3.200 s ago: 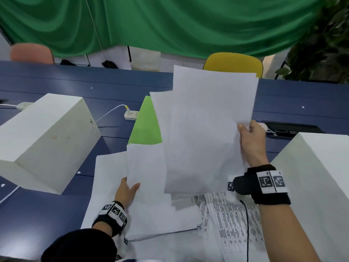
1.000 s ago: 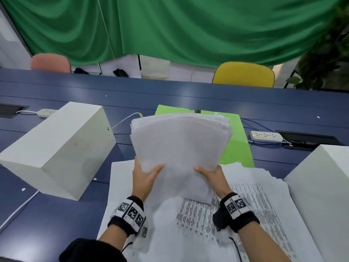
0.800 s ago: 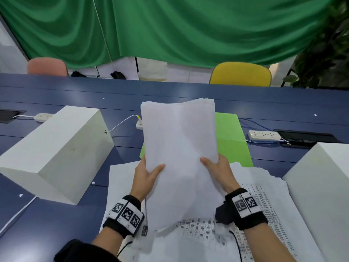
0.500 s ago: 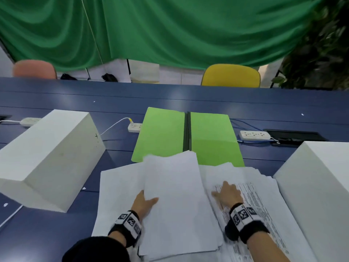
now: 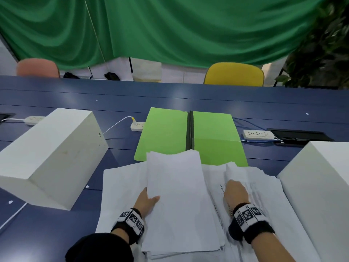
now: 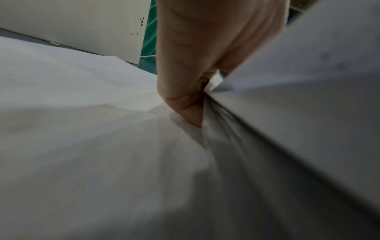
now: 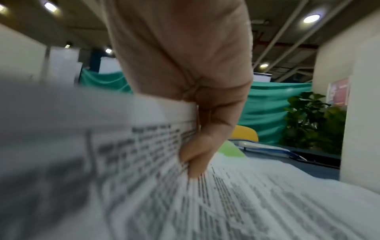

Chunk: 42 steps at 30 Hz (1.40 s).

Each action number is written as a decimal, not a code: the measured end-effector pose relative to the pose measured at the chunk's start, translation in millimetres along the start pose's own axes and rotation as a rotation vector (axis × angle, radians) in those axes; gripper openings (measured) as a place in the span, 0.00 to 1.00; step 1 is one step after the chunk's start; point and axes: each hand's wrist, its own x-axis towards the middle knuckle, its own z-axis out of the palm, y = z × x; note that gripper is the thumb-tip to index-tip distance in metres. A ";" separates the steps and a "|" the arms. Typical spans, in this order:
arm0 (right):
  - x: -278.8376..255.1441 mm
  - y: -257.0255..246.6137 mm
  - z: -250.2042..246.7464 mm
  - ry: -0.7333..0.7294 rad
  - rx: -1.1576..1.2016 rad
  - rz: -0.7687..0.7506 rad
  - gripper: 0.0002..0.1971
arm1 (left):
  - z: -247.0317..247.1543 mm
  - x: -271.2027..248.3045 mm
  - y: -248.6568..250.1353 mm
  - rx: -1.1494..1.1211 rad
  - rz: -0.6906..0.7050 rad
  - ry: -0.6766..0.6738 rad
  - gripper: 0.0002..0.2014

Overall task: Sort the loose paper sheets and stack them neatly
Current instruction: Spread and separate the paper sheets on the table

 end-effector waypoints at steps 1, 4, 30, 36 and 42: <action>-1.0 -7.5 -12.9 0.035 0.073 -0.001 0.16 | -0.1 1.1 -1.8 -0.003 0.001 0.003 0.21; -10.5 -48.3 -39.5 0.065 0.300 -0.127 0.16 | 0.2 1.4 -2.2 0.009 -0.001 0.006 0.22; 22.9 30.1 4.7 0.256 0.744 0.100 0.14 | 0.1 -4.1 -6.7 -0.104 0.091 0.064 0.15; 22.3 45.5 16.3 0.215 0.696 0.080 0.17 | -51.6 -4.2 48.4 -0.294 0.244 0.207 0.10; 14.5 33.0 31.2 0.168 0.619 0.055 0.05 | -95.0 -20.3 104.7 -0.584 0.363 0.337 0.20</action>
